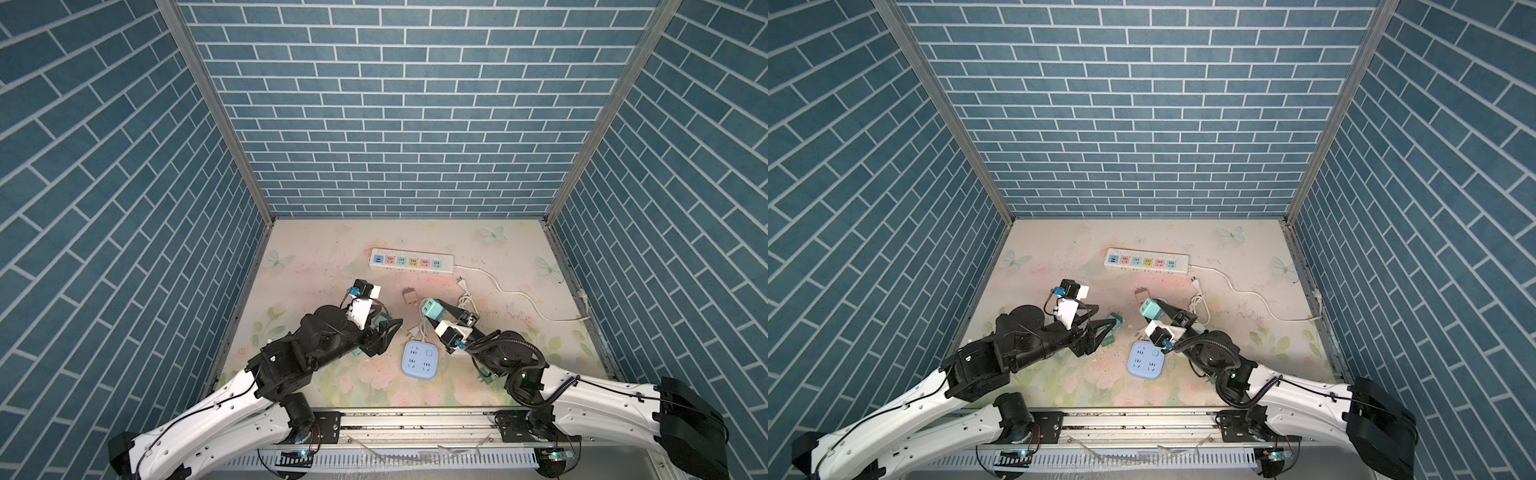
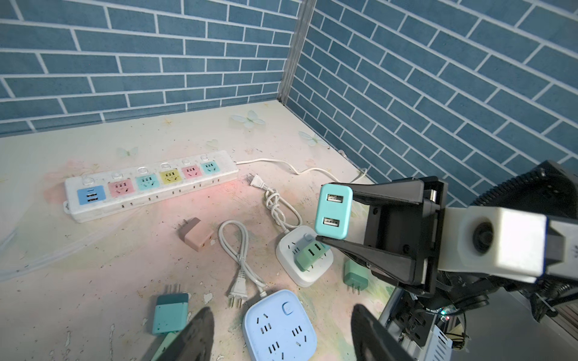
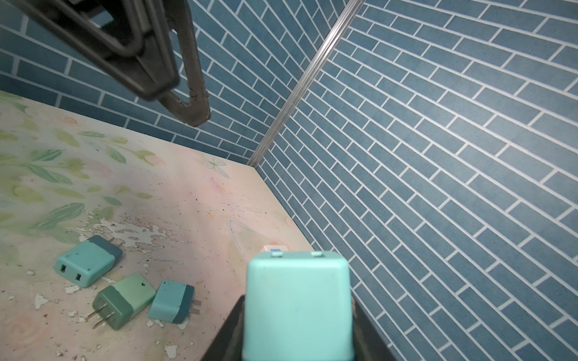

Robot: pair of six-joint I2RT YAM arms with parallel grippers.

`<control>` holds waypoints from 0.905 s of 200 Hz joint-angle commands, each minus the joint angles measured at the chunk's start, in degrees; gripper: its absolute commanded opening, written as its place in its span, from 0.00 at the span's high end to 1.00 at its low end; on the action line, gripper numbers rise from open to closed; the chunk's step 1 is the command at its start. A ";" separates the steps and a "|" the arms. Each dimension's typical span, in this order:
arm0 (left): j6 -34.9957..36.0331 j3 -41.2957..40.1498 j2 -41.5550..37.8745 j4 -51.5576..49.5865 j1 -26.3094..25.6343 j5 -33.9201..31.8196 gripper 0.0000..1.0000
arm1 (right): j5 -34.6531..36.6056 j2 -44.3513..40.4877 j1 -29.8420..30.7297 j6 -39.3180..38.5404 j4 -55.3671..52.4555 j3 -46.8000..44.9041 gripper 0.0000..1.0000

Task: Insert plugs into power strip
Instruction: Insert the plug into the socket.

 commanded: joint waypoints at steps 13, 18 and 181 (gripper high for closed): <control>1.81 -0.52 1.38 3.40 -1.88 0.79 0.31 | -3.61 3.78 -0.14 -1.68 5.33 0.45 1.00; 2.05 -0.46 1.68 3.55 -2.22 0.81 0.31 | -3.86 4.79 -0.16 -1.68 5.84 0.62 1.00; 1.31 0.13 11.04 8.60 -3.93 2.44 0.31 | -16.42 6.04 0.23 5.00 3.57 3.25 1.00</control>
